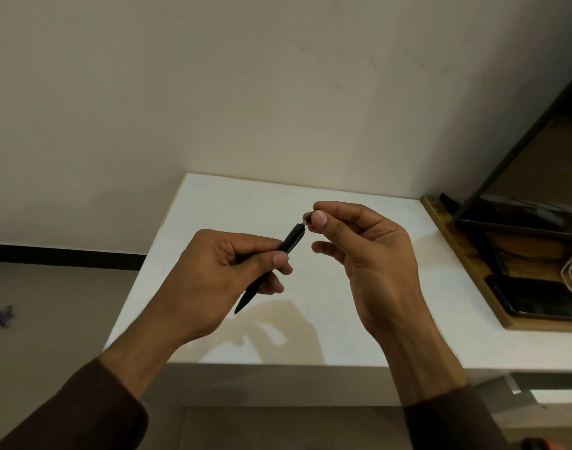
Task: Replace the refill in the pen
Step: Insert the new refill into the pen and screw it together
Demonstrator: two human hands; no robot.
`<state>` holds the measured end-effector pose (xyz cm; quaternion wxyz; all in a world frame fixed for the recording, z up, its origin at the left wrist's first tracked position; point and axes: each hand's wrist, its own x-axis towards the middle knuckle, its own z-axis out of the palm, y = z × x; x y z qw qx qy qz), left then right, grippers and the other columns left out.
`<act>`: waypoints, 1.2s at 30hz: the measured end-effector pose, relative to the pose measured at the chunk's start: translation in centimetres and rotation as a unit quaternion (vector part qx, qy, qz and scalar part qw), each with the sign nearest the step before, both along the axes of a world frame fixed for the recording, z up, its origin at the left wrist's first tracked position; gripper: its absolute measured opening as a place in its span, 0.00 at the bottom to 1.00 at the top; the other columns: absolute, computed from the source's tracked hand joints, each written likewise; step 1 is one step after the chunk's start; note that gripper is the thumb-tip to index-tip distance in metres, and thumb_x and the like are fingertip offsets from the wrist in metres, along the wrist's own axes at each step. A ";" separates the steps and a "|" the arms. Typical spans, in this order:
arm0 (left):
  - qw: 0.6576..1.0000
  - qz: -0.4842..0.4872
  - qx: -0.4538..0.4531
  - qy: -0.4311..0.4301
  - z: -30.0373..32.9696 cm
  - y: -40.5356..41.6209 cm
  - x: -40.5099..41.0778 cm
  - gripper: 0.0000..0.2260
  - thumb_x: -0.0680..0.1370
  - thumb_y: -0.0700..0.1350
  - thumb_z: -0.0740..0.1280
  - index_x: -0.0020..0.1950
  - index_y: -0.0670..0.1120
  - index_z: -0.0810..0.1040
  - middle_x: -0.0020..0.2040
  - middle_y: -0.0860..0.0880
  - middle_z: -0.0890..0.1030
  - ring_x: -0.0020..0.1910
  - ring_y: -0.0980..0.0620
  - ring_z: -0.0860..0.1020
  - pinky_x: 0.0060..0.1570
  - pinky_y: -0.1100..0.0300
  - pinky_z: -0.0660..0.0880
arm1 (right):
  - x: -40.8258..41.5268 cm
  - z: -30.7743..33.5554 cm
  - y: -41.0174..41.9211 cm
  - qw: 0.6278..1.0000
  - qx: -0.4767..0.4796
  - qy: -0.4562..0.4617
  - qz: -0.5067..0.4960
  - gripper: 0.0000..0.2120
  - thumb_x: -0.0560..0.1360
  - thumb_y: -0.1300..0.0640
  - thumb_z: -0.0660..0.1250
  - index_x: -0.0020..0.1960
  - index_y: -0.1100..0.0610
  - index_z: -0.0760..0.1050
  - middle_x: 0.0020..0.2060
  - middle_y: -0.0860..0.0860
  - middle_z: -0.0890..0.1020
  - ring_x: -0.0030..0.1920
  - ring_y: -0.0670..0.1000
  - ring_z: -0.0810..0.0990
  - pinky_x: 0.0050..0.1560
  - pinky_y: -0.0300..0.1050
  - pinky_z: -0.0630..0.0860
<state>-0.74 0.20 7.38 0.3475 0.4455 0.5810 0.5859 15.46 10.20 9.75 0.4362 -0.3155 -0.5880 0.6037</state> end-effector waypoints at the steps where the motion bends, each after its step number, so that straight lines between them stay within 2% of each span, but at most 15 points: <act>1: 1.000 0.000 -0.001 0.001 0.0 0.0 0.0 0.06 0.77 0.39 0.72 0.47 0.45 0.89 0.41 0.46 0.88 0.37 0.42 0.86 0.44 0.56 0.85 | 0.0 0.0 0.0 1.000 0.003 -0.004 0.002 0.05 0.74 0.63 0.75 0.49 0.57 0.86 0.46 0.54 0.89 0.50 0.54 0.87 0.51 0.52 0.83; 12: 1.000 -0.005 -0.002 0.012 0.1 -0.2 0.0 0.06 0.78 0.39 0.71 0.46 0.45 0.89 0.38 0.47 0.87 0.35 0.43 0.85 0.41 0.56 0.84 | 0.3 -0.1 0.2 0.998 0.046 -0.045 0.021 0.06 0.76 0.62 0.74 0.52 0.57 0.87 0.47 0.54 0.89 0.51 0.58 0.86 0.49 0.53 0.84; 18: 1.000 -0.014 -0.007 0.021 0.2 -0.3 -0.1 0.07 0.78 0.39 0.71 0.44 0.43 0.89 0.34 0.47 0.86 0.35 0.42 0.84 0.40 0.57 0.84 | 0.3 -0.3 0.1 0.997 0.049 -0.042 0.049 0.07 0.78 0.64 0.70 0.54 0.60 0.85 0.47 0.56 0.89 0.49 0.56 0.89 0.50 0.54 0.85; 23: 1.000 -0.011 0.001 0.006 0.4 -0.2 -0.1 0.07 0.78 0.38 0.70 0.47 0.42 0.89 0.39 0.44 0.87 0.34 0.40 0.83 0.39 0.52 0.85 | 0.2 -0.4 -0.3 0.996 0.066 -0.033 0.057 0.09 0.76 0.67 0.73 0.56 0.61 0.83 0.47 0.57 0.89 0.49 0.56 0.89 0.50 0.52 0.86; 26: 1.000 -0.009 0.003 0.007 0.5 -0.3 -0.1 0.07 0.79 0.37 0.70 0.46 0.41 0.89 0.39 0.43 0.87 0.35 0.37 0.83 0.39 0.51 0.85 | 0.0 -0.5 -0.4 0.996 0.073 -0.031 0.048 0.10 0.74 0.69 0.73 0.55 0.62 0.83 0.46 0.57 0.89 0.48 0.55 0.89 0.49 0.52 0.86; 32: 1.000 -0.009 -0.004 0.029 0.4 -0.3 -0.2 0.08 0.79 0.38 0.70 0.42 0.41 0.88 0.32 0.42 0.84 0.32 0.39 0.84 0.38 0.56 0.84 | -0.1 -0.8 -0.5 0.996 0.071 -0.032 0.037 0.08 0.74 0.69 0.74 0.53 0.63 0.85 0.45 0.58 0.89 0.46 0.56 0.89 0.50 0.52 0.86; 36: 0.999 -0.008 -0.005 0.030 0.3 -0.3 -0.3 0.09 0.79 0.38 0.70 0.42 0.40 0.88 0.32 0.42 0.84 0.32 0.40 0.84 0.38 0.58 0.83 | -0.3 -0.8 -0.6 0.996 0.075 -0.032 0.040 0.09 0.74 0.68 0.74 0.53 0.62 0.85 0.45 0.57 0.89 0.46 0.55 0.88 0.51 0.52 0.86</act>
